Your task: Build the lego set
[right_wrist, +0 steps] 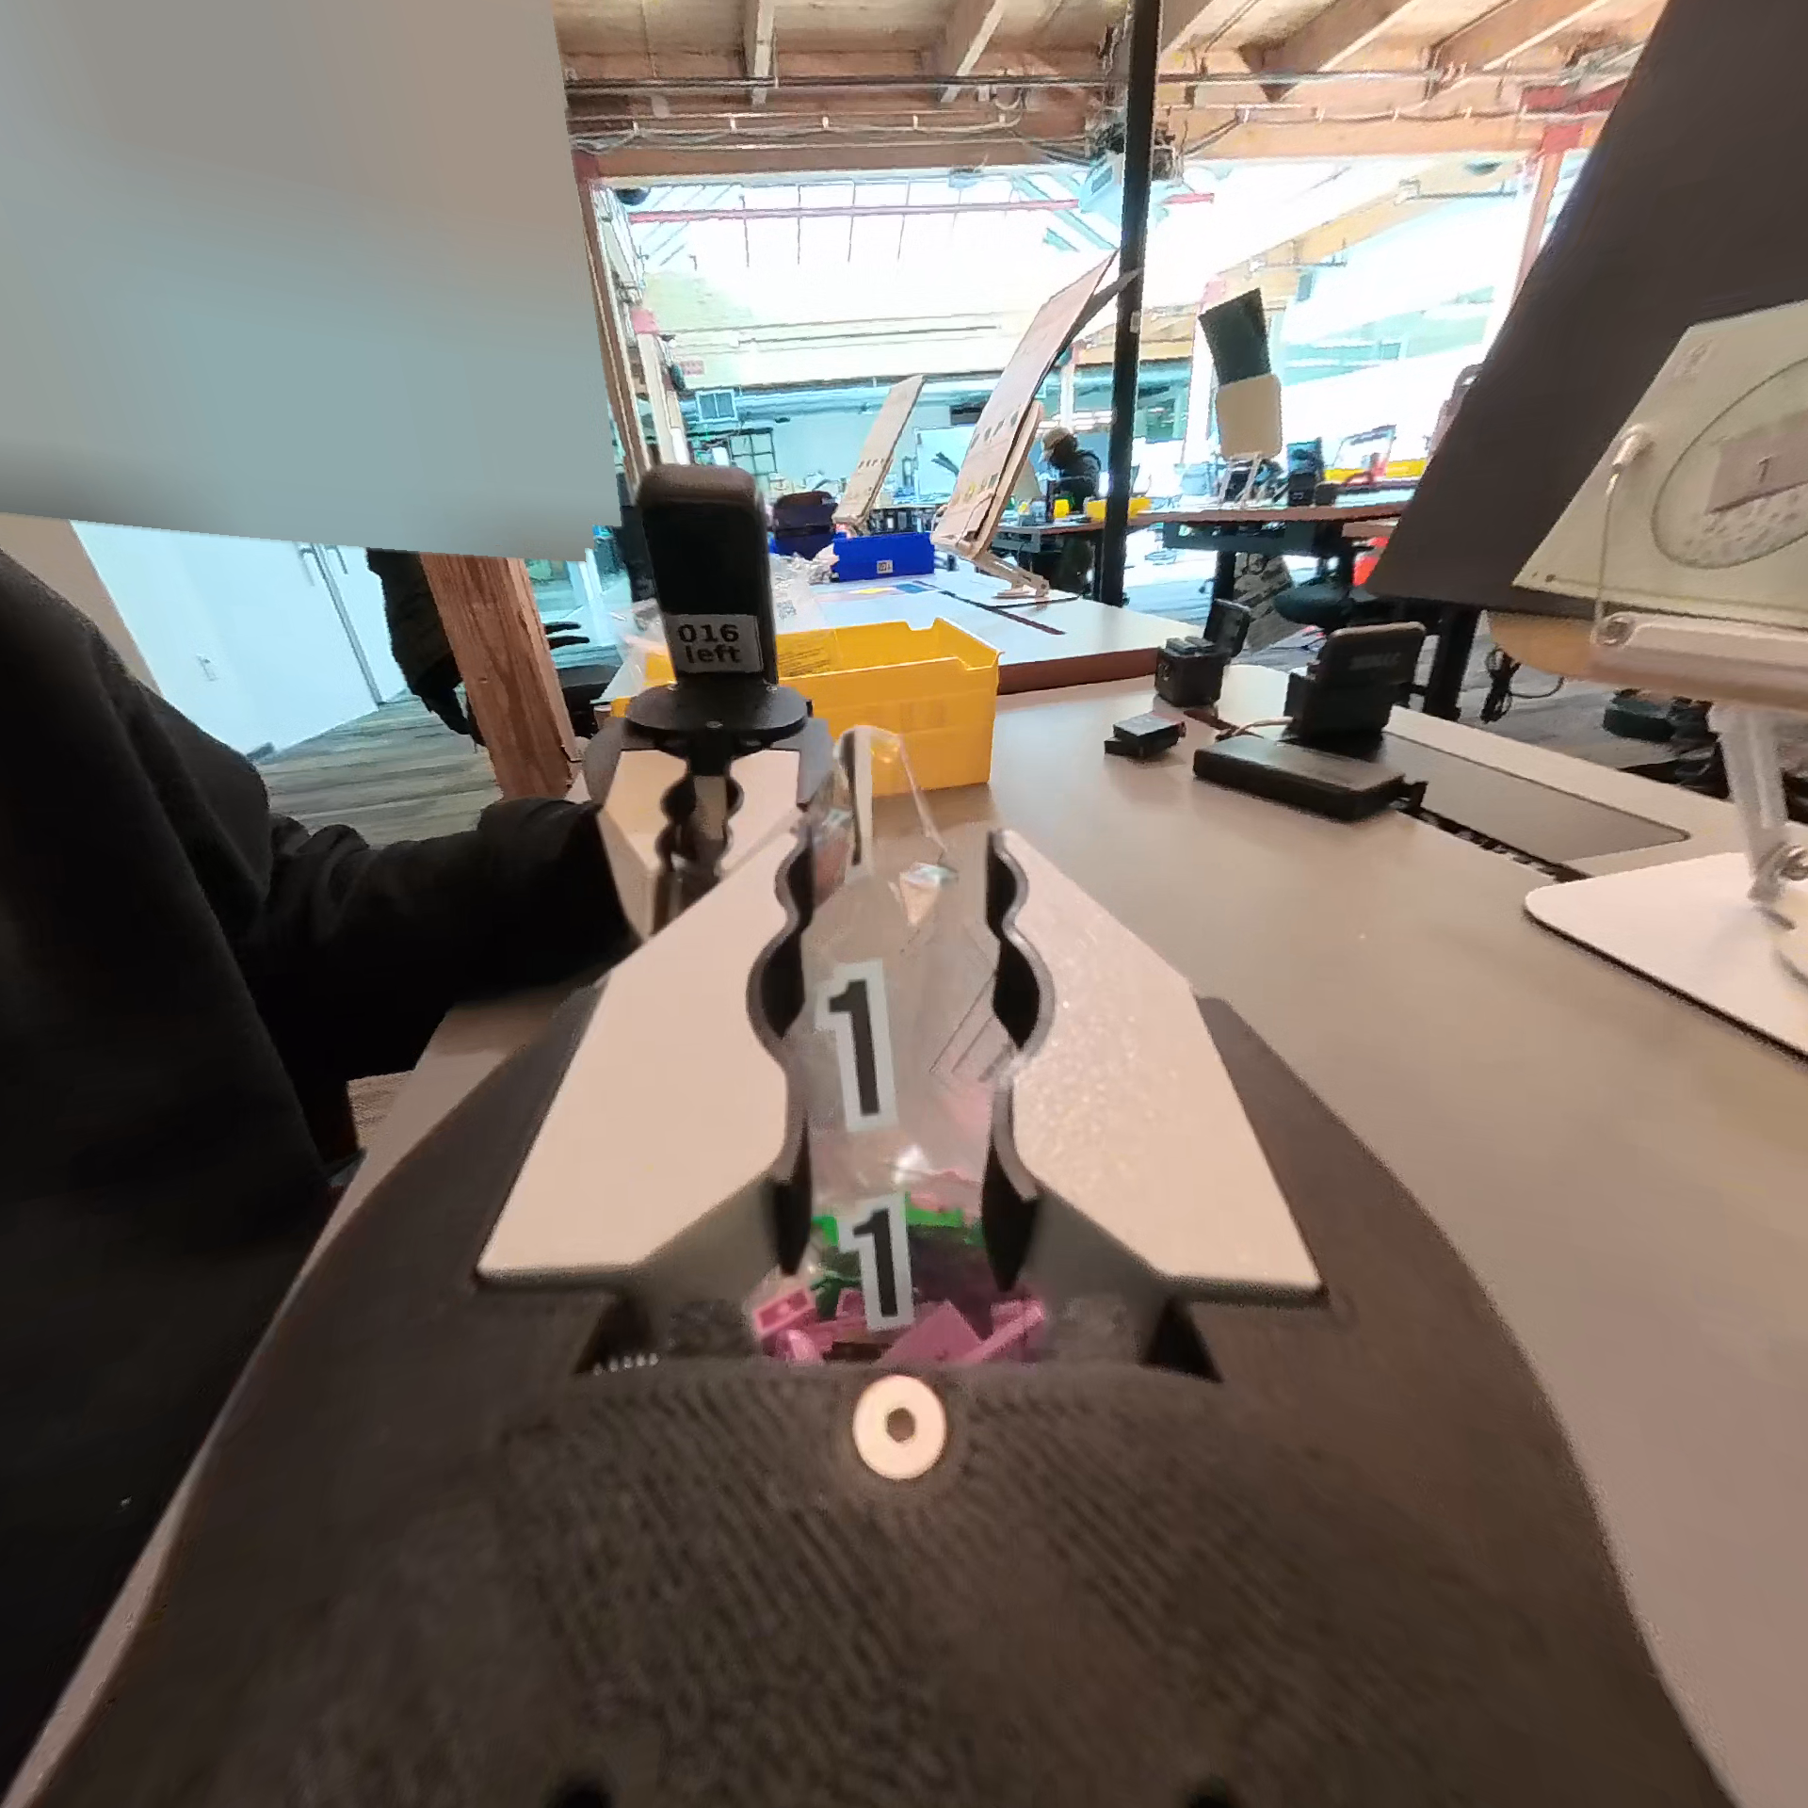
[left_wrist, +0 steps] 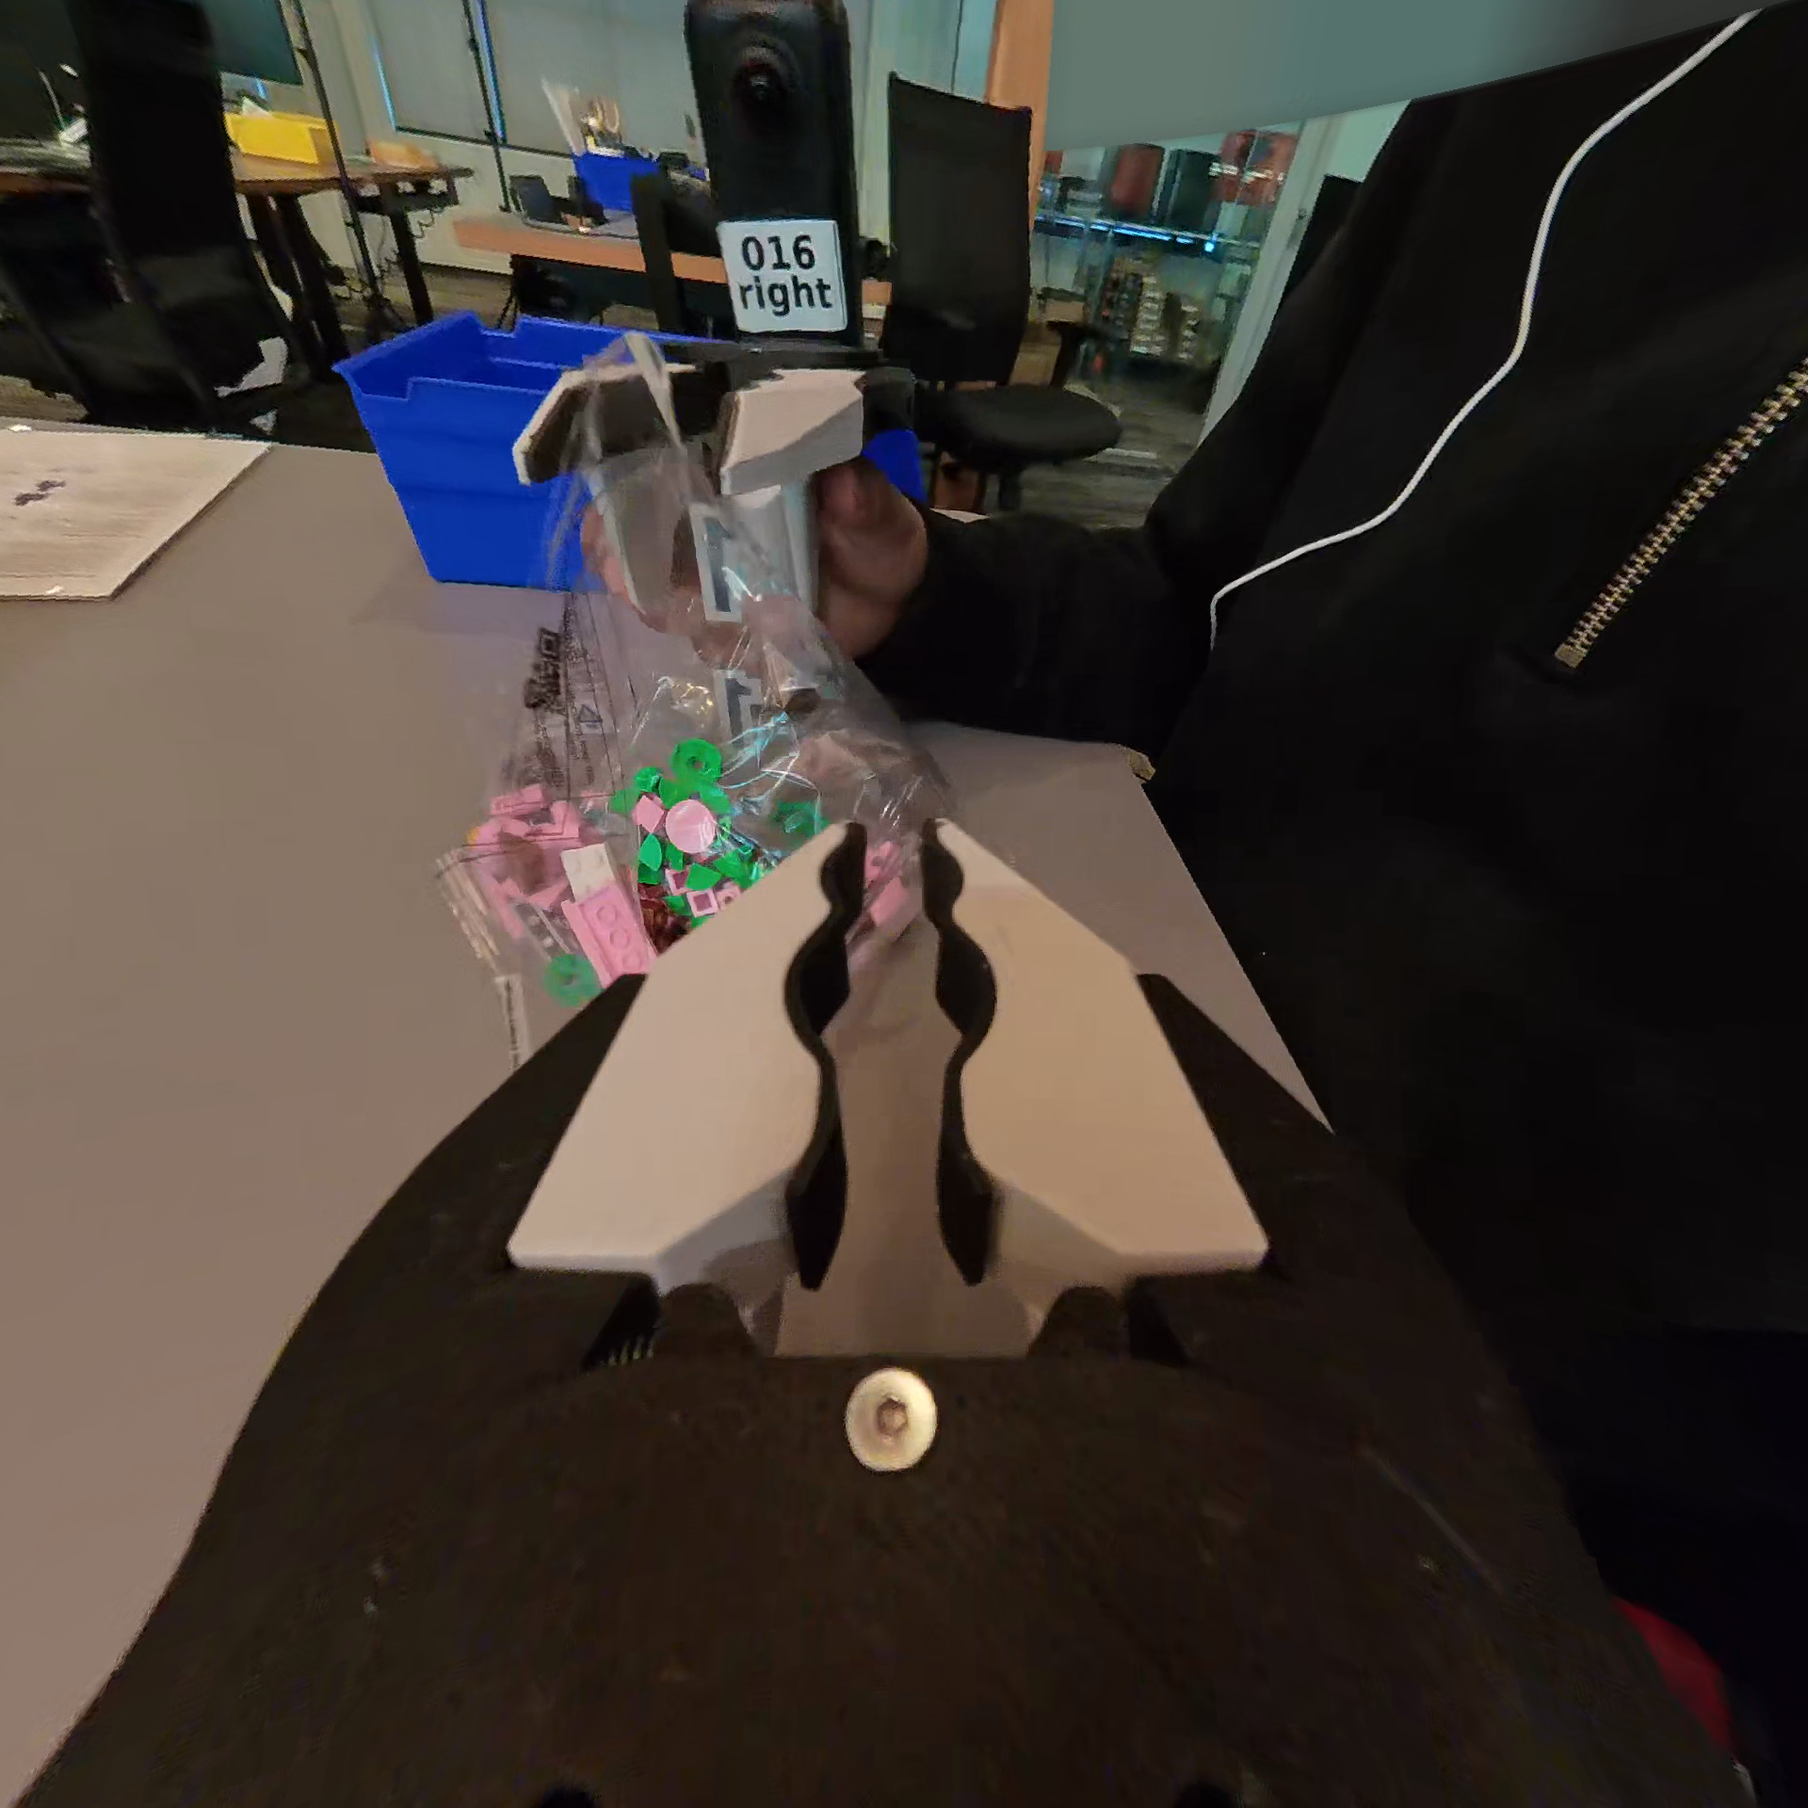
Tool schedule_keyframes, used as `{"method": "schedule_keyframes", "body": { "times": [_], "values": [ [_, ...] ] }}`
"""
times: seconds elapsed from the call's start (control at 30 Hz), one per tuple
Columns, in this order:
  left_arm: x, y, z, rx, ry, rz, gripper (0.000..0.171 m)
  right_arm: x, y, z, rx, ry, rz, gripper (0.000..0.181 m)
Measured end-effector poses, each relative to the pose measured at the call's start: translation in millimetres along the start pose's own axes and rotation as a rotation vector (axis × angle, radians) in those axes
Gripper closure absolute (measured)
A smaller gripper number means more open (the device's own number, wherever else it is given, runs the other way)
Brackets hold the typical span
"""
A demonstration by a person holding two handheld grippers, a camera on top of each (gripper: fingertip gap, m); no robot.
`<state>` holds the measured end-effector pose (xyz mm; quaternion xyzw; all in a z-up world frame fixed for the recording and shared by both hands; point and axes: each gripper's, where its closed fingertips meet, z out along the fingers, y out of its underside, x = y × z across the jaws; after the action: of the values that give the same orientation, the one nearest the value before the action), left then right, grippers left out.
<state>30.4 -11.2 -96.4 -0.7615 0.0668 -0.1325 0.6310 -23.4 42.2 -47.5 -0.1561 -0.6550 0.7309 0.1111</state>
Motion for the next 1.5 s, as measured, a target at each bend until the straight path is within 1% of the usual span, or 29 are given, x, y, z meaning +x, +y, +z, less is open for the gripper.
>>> {"method": "schedule_keyframes", "body": {
  "times": [0.03, 0.13, 0.2, 0.27, 0.3, 0.37, 0.43, 0.53, 0.6, 0.73, 0.8, 0.87, 0.93, 0.97, 1.07, 1.13, 1.17, 1.2, 1.23, 1.3, 1.33, 1.37, 1.47, 1.5],
  "values": [
    [0.4, 0.3, -1.9, 0.003, 0.008, -0.001, 0.168, 0.0, -0.7, 0.0, 0.006, -0.005, 0.015, 0.143],
    [1.6, 3.2, -5.6, -0.003, 0.037, -0.018, 0.169, 3.6, -3.6, -2.0, 0.026, -0.003, 0.056, 0.136],
    [5.4, 2.0, -7.3, 0.010, 0.065, -0.023, 0.169, 7.4, -5.9, -4.4, 0.037, 0.007, 0.074, 0.135],
    [4.7, -3.2, -9.8, 0.043, 0.068, -0.041, 0.161, 10.8, -8.5, -7.0, 0.050, 0.016, 0.090, 0.134],
    [1.6, -8.1, -12.5, 0.073, 0.053, -0.052, 0.155, 12.0, -10.0, -8.2, 0.057, 0.019, 0.097, 0.134],
    [-12.6, -18.7, -21.5, 0.147, -0.026, -0.074, 0.149, 14.3, -13.1, -10.5, 0.071, 0.025, 0.110, 0.134],
    [-28.1, -24.0, -32.2, 0.194, -0.110, -0.095, 0.151, 17.3, -14.2, -12.4, 0.073, 0.037, 0.118, 0.134],
    [-45.8, -23.1, -39.3, 0.200, -0.216, -0.111, 0.157, 17.2, -15.4, -13.6, 0.074, 0.030, 0.132, 0.133],
    [-52.6, -16.4, -36.3, 0.154, -0.266, -0.103, 0.162, 15.0, -15.8, -13.3, 0.072, 0.014, 0.144, 0.132],
    [-58.8, 3.8, -22.7, 0.004, -0.335, -0.041, 0.168, 13.0, -11.7, -11.1, 0.049, 0.003, 0.148, 0.131],
    [-59.3, 12.0, -17.5, -0.060, -0.355, 0.002, 0.171, 12.6, -8.2, -9.4, 0.033, -0.001, 0.156, 0.130],
    [-56.9, 17.1, -13.0, -0.102, -0.353, 0.038, 0.171, 12.1, -4.3, -7.7, 0.015, -0.005, 0.164, 0.130],
    [-50.2, 16.6, -8.2, -0.108, -0.321, 0.058, 0.171, 11.7, -0.5, -6.3, -0.004, -0.006, 0.166, 0.129],
    [-48.8, 14.2, -7.0, -0.101, -0.320, 0.064, 0.169, 12.9, 2.7, -5.7, -0.024, 0.002, 0.166, 0.128],
    [-51.1, -1.0, -9.0, -0.052, -0.369, 0.085, 0.161, 16.9, 7.6, -5.6, -0.053, 0.022, 0.173, 0.127],
    [-47.3, -9.9, -7.3, -0.026, -0.365, 0.088, 0.160, 19.9, 8.2, -6.3, -0.050, 0.029, 0.204, 0.124],
    [-44.4, -10.7, -4.1, -0.033, -0.350, 0.087, 0.160, 21.5, 8.8, -6.4, -0.050, 0.030, 0.228, 0.122],
    [-43.4, -7.7, -0.5, -0.064, -0.342, 0.085, 0.161, 22.8, 9.8, -6.6, -0.051, 0.030, 0.252, 0.120],
    [-47.7, -0.6, 1.4, -0.126, -0.363, 0.086, 0.164, 23.9, 11.4, -6.4, -0.056, 0.028, 0.276, 0.119],
    [-72.5, 17.8, -6.4, -0.296, -0.513, 0.139, 0.171, 25.5, 15.7, -5.6, -0.073, 0.027, 0.317, 0.115],
    [-78.9, 21.1, -8.9, -0.336, -0.550, 0.170, 0.171, 26.2, 17.8, -5.2, -0.083, 0.029, 0.331, 0.114],
    [-76.1, 18.9, -5.8, -0.333, -0.525, 0.179, 0.171, 26.8, 20.4, -4.7, -0.095, 0.032, 0.338, 0.112],
    [-42.8, -7.0, 15.8, -0.202, -0.303, 0.175, 0.169, 27.8, 24.1, -4.0, -0.114, 0.040, 0.349, 0.109],
    [-35.8, -15.1, 20.4, -0.175, -0.258, 0.186, 0.170, 27.6, 23.6, -4.2, -0.109, 0.035, 0.358, 0.109]
  ]
}}
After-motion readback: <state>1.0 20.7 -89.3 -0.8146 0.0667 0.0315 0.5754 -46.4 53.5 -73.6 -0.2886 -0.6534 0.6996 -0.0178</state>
